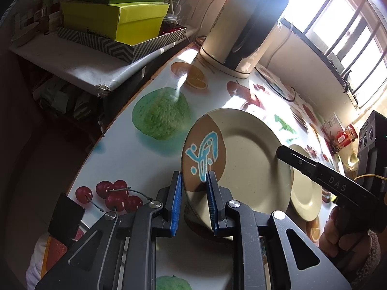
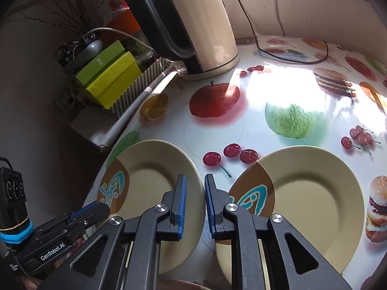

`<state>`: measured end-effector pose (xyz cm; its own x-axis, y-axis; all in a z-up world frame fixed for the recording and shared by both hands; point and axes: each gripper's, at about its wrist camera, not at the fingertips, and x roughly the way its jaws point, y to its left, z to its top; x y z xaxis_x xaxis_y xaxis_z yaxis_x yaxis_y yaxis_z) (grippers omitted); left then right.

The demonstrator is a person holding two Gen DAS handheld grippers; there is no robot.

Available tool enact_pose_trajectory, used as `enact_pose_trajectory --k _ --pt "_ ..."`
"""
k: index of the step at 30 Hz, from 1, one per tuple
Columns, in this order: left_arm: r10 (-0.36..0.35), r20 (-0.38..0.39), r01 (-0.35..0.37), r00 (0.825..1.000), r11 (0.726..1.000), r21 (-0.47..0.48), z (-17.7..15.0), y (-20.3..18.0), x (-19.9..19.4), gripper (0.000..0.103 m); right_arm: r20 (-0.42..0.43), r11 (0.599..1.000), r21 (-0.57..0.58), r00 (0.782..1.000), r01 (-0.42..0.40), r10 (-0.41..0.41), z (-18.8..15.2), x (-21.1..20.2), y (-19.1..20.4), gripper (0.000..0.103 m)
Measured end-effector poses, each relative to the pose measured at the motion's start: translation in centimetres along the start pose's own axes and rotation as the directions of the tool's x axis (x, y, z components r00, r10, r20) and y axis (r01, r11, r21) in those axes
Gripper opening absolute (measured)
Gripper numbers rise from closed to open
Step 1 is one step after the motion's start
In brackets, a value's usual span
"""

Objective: Organize plates and bowls
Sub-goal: 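Lift the cream plate with the left gripper and lower it onto another plate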

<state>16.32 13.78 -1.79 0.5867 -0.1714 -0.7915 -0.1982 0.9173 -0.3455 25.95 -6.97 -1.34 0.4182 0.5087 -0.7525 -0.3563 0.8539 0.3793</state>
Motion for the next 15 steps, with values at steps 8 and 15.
enact_pose_trajectory --k 8,15 --pt "-0.009 0.017 0.008 1.000 0.999 0.040 -1.0 -1.2 -1.7 0.021 0.031 1.000 0.014 1.000 -0.001 0.000 -0.9 -2.8 0.1 0.016" --pt "-0.030 0.016 0.029 0.999 0.996 0.082 -2.4 -2.6 -3.1 0.021 0.054 1.000 0.025 0.998 0.013 -0.014 -2.7 -5.7 0.1 0.016"
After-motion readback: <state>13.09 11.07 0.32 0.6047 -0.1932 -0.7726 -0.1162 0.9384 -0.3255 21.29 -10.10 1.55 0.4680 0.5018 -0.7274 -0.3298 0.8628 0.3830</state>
